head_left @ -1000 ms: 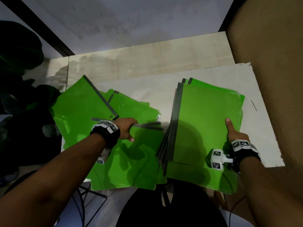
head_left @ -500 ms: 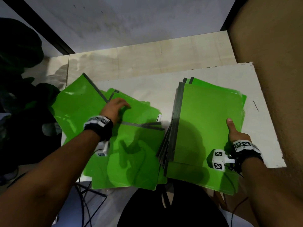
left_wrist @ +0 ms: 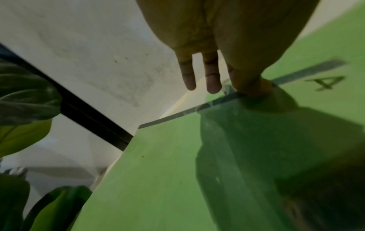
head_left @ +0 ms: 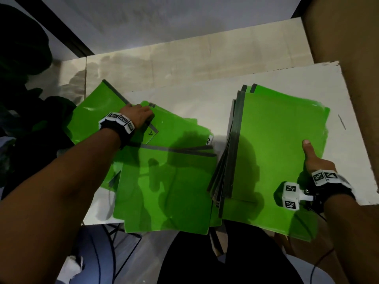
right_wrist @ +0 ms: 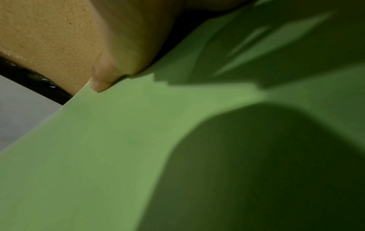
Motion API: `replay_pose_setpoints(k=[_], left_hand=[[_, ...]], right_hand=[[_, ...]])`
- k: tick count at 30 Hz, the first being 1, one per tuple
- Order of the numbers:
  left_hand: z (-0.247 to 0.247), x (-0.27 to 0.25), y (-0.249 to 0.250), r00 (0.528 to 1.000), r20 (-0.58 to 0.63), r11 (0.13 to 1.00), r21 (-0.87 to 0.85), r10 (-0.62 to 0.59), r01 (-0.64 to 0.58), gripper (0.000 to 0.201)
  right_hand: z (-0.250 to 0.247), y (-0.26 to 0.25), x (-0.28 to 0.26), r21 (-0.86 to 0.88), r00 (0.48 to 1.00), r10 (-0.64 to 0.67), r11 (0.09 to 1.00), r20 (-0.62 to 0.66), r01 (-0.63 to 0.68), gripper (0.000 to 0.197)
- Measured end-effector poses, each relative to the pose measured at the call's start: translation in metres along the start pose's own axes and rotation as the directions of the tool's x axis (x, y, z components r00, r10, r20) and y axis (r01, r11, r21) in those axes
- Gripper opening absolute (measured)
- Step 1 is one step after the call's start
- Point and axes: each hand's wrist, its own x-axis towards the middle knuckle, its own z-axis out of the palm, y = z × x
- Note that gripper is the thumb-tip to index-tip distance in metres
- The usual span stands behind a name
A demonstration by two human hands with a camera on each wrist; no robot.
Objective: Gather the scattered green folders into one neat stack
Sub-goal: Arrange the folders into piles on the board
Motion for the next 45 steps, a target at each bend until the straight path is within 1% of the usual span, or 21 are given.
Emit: replay_pose_setpoints(k=[2,3,5,8,12,15,16,18,21,23,26,28,31,32,34,35,36,38,40,42,45], left_hand=[[-0.008,0.003,-0.005,0.999,0.034,0.999,-0.032,-0.036,0.037,0.038],[-0.01,0.002,-0.008,0.998,0.054,0.999,-0.043,-0.023,0.026,0.043],[-0.007,-0.002,-0.012,0.992,0.118,0.998,-0.05,0.033,-0.027,0.056],[0.012,-0.006,-0.009,0.995,0.092,0.999,0.026,0.041,-0.044,0.081],[0.018,-0.003,-0.003,0.995,0.083,0.98,0.187,0.054,-0.069,0.085],[0.014,0.006,-0.011,0.994,0.09,0.954,0.287,0.059,-0.082,0.097],[0.011,0.009,-0.014,0.996,0.078,0.965,0.255,0.048,-0.066,0.092],[0.0,0.01,-0.022,1.0,0.023,0.994,0.108,-0.02,0.017,0.063],[-0.034,0.001,-0.05,0.979,-0.167,0.992,-0.077,-0.115,0.104,0.036],[-0.06,-0.012,-0.076,0.955,-0.24,0.975,-0.172,-0.177,0.138,0.035],[-0.1,-0.032,-0.1,0.976,-0.129,0.966,-0.215,-0.175,0.145,0.059],[-0.125,-0.045,-0.102,0.987,-0.096,0.948,-0.304,-0.13,0.095,0.057],[-0.146,-0.055,-0.082,0.995,-0.092,0.869,-0.495,-0.032,-0.018,0.055],[-0.146,-0.055,-0.066,0.996,-0.081,0.829,-0.554,0.033,-0.072,0.055],[-0.131,-0.049,-0.029,0.98,-0.04,0.768,-0.616,0.194,-0.177,0.064],[-0.114,-0.043,-0.01,0.972,0.004,0.772,-0.609,0.233,-0.182,0.072],[-0.094,-0.037,0.01,0.971,0.041,0.797,-0.58,0.235,-0.169,0.076],[-0.052,-0.028,0.05,0.984,0.07,0.865,-0.49,0.164,-0.109,0.07],[-0.019,-0.026,0.081,0.991,0.047,0.866,-0.493,0.125,-0.085,0.067],[0.005,-0.029,0.097,0.988,-0.014,0.865,-0.482,0.152,-0.14,0.081],[0.025,-0.04,0.111,0.985,-0.03,0.913,-0.369,0.172,-0.171,0.109]], right_hand=[[-0.001,-0.001,-0.005,-0.054,0.997,-0.068,0.996,0.022,0.069,0.083],[-0.001,-0.001,-0.005,-0.052,0.996,-0.086,0.995,0.023,0.087,0.085],[-0.002,-0.003,-0.006,0.018,0.999,-0.05,0.999,0.008,0.05,0.104],[-0.002,-0.005,-0.005,0.053,1.0,0.008,0.999,-0.003,-0.008,0.105],[0.002,-0.004,0.001,0.042,0.998,0.05,0.998,-0.028,-0.049,0.118],[0.003,-0.002,0.004,0.038,0.998,0.051,0.998,-0.026,-0.05,0.117],[0.004,-0.002,0.005,0.039,0.998,0.051,0.998,-0.026,-0.05,0.116],[0.003,-0.002,0.004,0.034,0.998,0.053,0.998,-0.026,-0.052,0.116],[0.002,-0.002,-0.001,0.028,0.999,0.039,0.999,-0.016,-0.038,0.106],[0.001,-0.002,-0.004,0.029,1.0,0.024,0.999,0.0,-0.024,0.104],[-0.002,-0.001,-0.01,0.029,1.0,0.004,1.0,0.015,-0.005,0.105],[-0.003,-0.002,-0.013,0.03,1.0,0.011,0.999,0.021,-0.011,0.107],[-0.003,-0.003,-0.016,0.041,1.0,0.019,0.999,0.012,-0.019,0.114],[-0.003,-0.003,-0.016,0.046,1.0,0.02,0.999,0.012,-0.021,0.117],[-0.003,-0.002,-0.014,0.061,1.0,0.025,0.998,0.012,-0.026,0.121],[-0.003,-0.001,-0.012,0.062,1.0,0.024,0.998,0.014,-0.025,0.121],[-0.002,-0.001,-0.011,0.06,1.0,0.021,0.998,0.018,-0.022,0.121],[-0.002,-0.001,-0.006,0.061,1.0,0.016,0.998,0.023,-0.018,0.121],[-0.002,-0.001,-0.003,0.063,1.0,0.015,0.998,0.023,-0.016,0.121],[-0.003,-0.001,-0.002,0.059,0.999,0.003,0.998,0.034,-0.005,0.119],[-0.003,0.0,-0.002,0.072,0.999,0.002,0.997,0.033,-0.005,0.116]])
